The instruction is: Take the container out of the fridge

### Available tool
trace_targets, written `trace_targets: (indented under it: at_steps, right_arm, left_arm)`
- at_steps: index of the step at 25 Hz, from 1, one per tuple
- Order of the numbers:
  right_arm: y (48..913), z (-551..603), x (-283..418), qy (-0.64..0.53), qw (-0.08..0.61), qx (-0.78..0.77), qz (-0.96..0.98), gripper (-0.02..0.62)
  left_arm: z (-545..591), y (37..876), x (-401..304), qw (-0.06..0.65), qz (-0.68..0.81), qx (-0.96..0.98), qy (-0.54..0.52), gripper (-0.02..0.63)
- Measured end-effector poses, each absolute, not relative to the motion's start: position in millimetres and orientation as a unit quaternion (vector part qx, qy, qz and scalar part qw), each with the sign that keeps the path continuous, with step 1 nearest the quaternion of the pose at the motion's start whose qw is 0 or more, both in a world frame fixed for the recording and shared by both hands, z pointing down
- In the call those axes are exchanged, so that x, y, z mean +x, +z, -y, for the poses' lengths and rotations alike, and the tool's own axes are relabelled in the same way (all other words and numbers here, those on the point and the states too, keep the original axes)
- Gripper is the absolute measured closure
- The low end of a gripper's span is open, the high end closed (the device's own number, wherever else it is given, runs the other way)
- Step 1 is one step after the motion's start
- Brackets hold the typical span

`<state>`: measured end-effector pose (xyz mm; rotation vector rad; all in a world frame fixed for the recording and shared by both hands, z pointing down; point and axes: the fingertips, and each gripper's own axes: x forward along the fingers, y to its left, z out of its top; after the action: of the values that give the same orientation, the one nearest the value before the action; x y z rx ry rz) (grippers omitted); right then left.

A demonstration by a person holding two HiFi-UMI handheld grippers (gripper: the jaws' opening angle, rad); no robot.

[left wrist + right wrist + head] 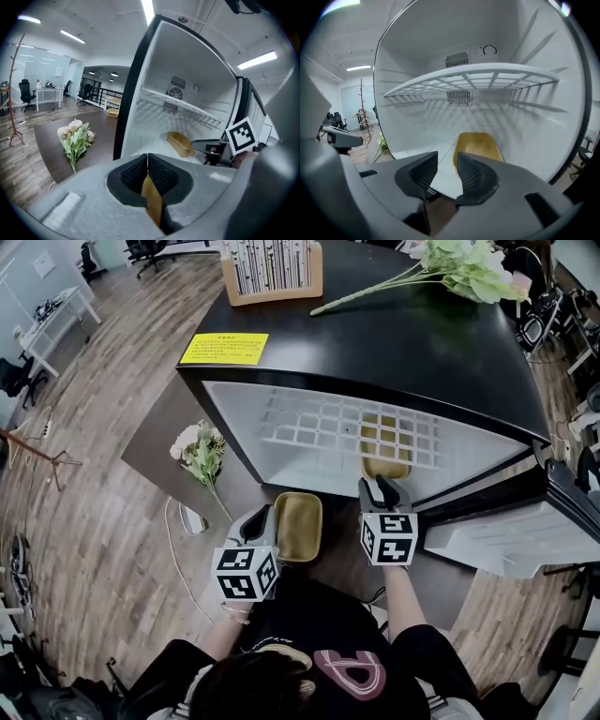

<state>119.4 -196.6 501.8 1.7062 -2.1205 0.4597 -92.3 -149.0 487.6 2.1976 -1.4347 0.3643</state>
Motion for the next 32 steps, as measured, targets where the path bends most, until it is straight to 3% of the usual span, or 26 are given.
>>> trace_targets:
  at_steps: [16, 32]
  right_arm:
    - [545, 231, 120, 0.18, 0.298, 0.603, 0.718, 0.451]
    - [556, 238, 116, 0.187, 0.31, 0.596, 0.717, 0.555]
  left_arm:
    - [154, 503, -120, 0.257, 0.538, 0.788, 0.15, 0.594]
    - [159, 518, -138, 0.27, 0.548, 0.775, 0.163, 0.594]
